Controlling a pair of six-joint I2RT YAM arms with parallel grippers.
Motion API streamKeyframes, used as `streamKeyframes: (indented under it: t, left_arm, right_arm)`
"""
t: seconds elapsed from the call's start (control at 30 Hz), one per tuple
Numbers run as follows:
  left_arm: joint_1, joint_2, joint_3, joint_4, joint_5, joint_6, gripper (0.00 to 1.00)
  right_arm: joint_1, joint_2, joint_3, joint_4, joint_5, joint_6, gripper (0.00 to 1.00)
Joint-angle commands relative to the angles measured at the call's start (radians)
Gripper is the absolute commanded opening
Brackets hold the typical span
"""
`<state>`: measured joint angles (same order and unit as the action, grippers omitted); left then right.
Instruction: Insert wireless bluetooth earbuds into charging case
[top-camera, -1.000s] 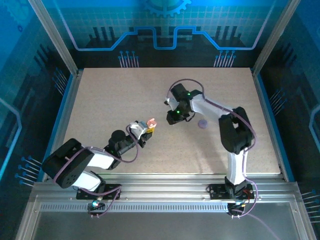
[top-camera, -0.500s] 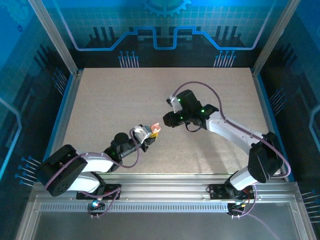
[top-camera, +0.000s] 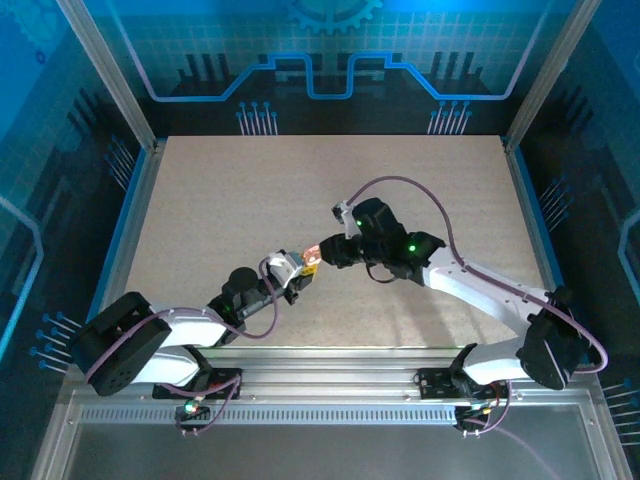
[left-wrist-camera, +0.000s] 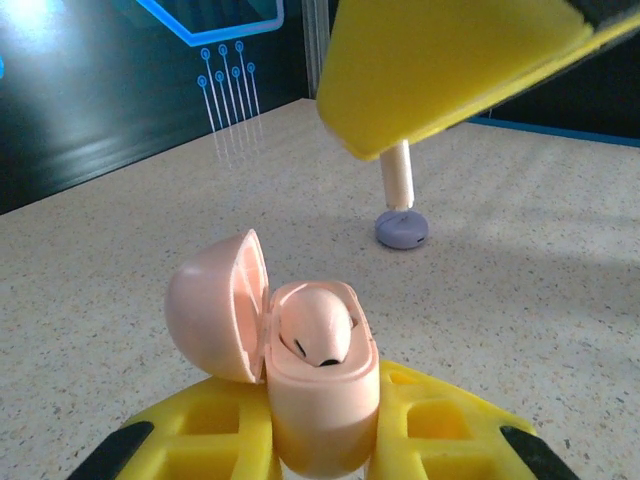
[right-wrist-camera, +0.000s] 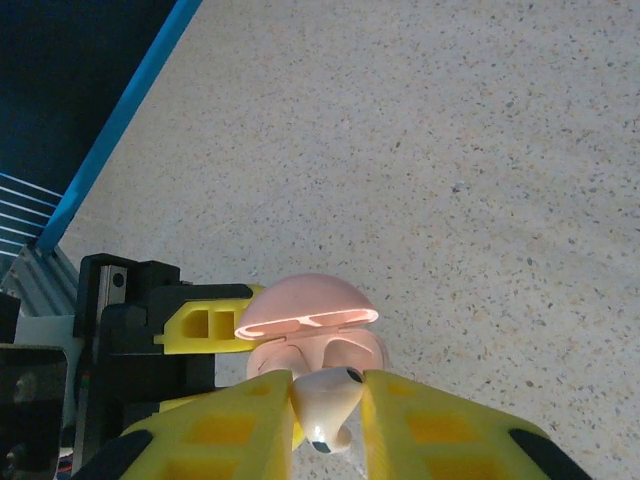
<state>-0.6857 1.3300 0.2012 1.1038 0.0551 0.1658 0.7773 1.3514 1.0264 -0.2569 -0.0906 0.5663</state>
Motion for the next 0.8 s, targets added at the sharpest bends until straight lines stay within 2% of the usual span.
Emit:
streamKeyframes:
  t: [0.0, 0.77]
  left_arm:
    - [-0.012, -0.020, 0.020, 0.030, -0.018, -0.029, 0.14]
    - [-0.026, -0.009, 0.022, 0.095, -0.053, -0.066, 0.14]
  right_arm:
    - [0.017, -0.019, -0.023, 0.067, 0.017, 0.045, 0.24]
    - [0.033, 0.047, -0.014, 0.155, -0.030, 0.076, 0.24]
